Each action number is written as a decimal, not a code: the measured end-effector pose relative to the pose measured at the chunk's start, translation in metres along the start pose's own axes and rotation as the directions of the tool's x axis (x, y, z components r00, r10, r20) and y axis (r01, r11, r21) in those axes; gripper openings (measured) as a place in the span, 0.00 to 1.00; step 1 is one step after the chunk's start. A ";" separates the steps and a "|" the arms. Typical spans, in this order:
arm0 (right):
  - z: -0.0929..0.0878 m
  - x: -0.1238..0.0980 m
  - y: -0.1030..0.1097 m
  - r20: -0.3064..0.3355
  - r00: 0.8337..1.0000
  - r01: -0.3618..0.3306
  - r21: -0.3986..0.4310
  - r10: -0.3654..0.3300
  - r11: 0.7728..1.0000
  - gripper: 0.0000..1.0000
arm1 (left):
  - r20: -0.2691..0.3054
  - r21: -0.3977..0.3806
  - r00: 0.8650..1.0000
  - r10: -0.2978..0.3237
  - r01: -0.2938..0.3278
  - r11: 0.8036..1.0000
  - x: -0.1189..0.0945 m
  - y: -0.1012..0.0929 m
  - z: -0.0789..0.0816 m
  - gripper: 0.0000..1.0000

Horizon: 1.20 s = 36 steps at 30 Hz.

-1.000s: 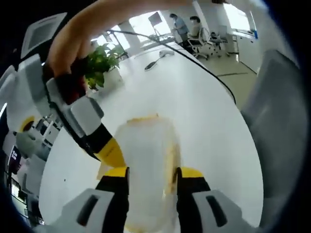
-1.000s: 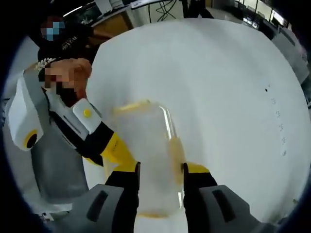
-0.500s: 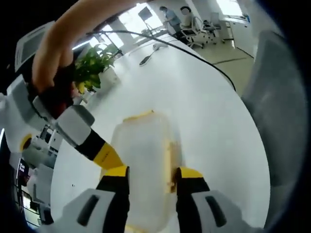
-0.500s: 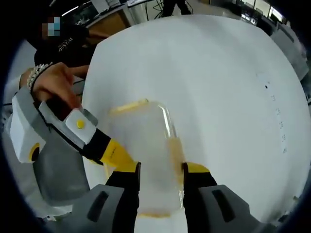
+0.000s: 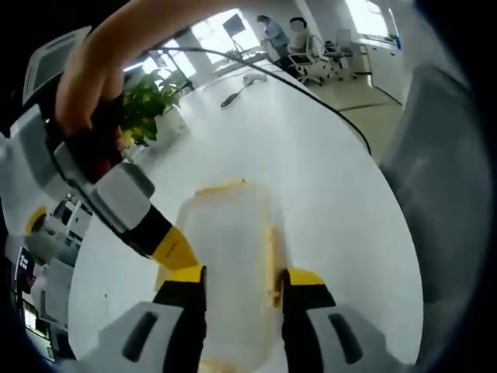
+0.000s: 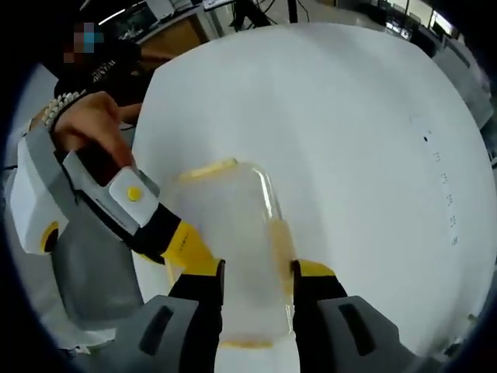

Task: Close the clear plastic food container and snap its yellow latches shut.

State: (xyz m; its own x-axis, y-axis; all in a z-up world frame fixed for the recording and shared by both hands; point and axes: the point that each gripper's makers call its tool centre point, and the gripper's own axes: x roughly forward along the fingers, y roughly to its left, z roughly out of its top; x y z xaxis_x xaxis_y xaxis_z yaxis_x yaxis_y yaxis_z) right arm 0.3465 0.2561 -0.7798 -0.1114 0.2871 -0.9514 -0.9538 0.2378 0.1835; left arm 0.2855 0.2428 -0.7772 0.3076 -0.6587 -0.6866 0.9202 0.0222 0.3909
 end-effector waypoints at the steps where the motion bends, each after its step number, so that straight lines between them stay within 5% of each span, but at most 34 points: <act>1: 0.000 0.000 -0.001 -0.001 1.000 0.000 0.000 0.000 1.000 0.31 | 0.005 -0.011 1.000 -0.002 0.003 1.000 0.000 0.001 0.000 0.32; 21: -0.001 0.002 0.001 -0.018 1.000 -0.008 -0.023 0.008 1.000 0.30 | -0.023 0.024 0.999 0.034 -0.033 0.999 0.002 -0.001 -0.003 0.28; 36: 0.003 0.004 0.000 -0.046 0.994 -0.105 -0.120 0.100 0.987 0.28 | -0.025 0.052 0.999 0.043 -0.042 0.998 0.001 0.001 -0.002 0.28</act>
State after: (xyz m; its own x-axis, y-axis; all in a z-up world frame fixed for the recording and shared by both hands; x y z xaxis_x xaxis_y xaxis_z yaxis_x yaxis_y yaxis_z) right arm 0.3466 0.2604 -0.7823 -0.2193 0.2661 -0.9387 -0.9633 0.0933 0.2515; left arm 0.2870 0.2437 -0.7787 0.3532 -0.6383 -0.6840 0.8927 0.0112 0.4506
